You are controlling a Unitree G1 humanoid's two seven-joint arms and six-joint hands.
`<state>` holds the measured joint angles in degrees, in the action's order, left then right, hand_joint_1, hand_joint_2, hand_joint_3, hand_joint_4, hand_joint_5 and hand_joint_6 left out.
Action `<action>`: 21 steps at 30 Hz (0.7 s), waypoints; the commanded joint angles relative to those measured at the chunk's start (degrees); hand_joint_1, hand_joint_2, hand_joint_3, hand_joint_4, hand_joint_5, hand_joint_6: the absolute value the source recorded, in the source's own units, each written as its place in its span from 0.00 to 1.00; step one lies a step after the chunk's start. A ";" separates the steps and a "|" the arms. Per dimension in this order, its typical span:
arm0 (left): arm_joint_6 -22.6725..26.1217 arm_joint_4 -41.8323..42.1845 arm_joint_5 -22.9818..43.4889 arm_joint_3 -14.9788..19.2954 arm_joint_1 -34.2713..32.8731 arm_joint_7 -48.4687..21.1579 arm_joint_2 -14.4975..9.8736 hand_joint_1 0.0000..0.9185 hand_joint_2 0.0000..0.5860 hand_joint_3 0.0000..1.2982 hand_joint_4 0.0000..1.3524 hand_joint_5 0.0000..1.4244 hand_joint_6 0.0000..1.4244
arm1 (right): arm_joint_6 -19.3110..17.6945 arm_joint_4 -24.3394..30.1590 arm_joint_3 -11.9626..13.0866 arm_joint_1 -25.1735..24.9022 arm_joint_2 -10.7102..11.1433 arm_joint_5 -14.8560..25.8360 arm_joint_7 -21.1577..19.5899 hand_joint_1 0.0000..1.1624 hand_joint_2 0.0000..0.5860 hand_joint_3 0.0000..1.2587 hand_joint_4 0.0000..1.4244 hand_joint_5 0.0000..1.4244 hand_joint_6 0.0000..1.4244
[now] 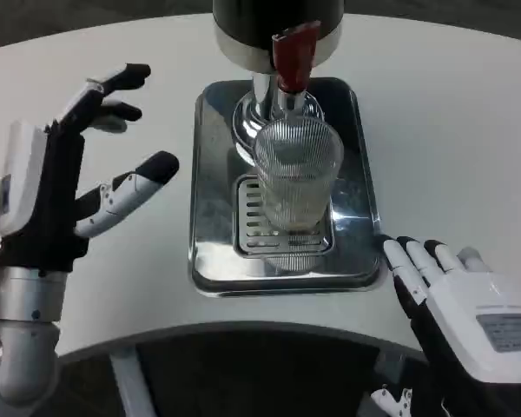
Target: Grasp the cup under the faucet to collect the drink, then remove the cup.
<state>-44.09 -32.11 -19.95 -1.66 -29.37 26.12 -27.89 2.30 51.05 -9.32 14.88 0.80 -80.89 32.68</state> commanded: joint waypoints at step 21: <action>17.81 16.58 43.13 8.16 -2.82 -62.16 -10.78 0.00 0.09 0.00 0.00 0.00 0.00 | 0.40 -1.25 -2.51 -0.91 -1.17 -2.64 0.42 0.67 0.51 0.00 0.00 0.00 0.00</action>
<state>-30.51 -18.33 20.46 5.54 -30.74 -31.44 -36.76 2.38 49.88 -11.11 13.71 0.31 -83.01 32.79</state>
